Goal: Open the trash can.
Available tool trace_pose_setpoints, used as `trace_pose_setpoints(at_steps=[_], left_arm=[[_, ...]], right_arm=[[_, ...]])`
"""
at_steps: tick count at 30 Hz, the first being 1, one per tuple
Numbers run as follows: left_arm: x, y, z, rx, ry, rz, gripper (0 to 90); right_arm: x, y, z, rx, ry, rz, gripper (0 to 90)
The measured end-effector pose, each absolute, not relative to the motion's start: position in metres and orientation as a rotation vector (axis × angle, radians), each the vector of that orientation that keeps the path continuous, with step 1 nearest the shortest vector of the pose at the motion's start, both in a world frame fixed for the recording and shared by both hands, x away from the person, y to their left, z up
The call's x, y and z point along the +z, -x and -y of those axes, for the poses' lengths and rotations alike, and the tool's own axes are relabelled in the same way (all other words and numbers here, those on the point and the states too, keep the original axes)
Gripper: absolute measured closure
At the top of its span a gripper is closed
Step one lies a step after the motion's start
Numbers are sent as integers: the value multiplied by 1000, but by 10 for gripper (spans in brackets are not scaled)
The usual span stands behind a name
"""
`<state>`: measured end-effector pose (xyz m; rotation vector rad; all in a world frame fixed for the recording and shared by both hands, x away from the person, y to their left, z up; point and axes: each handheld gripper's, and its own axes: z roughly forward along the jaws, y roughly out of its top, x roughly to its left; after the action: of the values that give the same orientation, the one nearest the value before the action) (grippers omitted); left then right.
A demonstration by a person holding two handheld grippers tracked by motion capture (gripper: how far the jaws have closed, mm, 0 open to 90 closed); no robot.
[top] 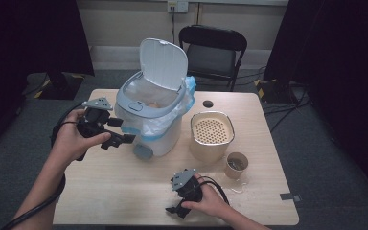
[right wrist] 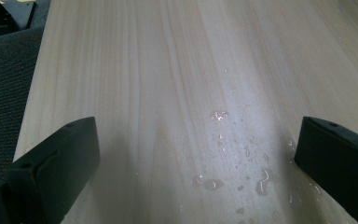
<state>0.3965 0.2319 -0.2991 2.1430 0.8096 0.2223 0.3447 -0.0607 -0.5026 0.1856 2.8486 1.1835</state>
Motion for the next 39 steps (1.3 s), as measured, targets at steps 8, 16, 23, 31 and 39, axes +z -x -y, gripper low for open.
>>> trace_pose_setpoints(at_steps=[8,16,23,31,39], left_arm=[[-329,-394,-231,202,-2137,-805,199],[-363,-391,-230,156,-2144,-814,200],[-387,-391,-229,144,-2147,-821,200],[-406,-388,-226,135,-2151,-816,200],[-434,-385,-224,116,-2166,-794,200]], right_arm=[[-503,-345,61,1185,-187,-2849,0],[-502,-345,62,1186,-181,-2851,0],[-502,-344,62,1186,-194,-2856,3],[-501,-348,68,1239,-205,-2849,116],[-496,-351,77,1219,-230,-2846,143]])
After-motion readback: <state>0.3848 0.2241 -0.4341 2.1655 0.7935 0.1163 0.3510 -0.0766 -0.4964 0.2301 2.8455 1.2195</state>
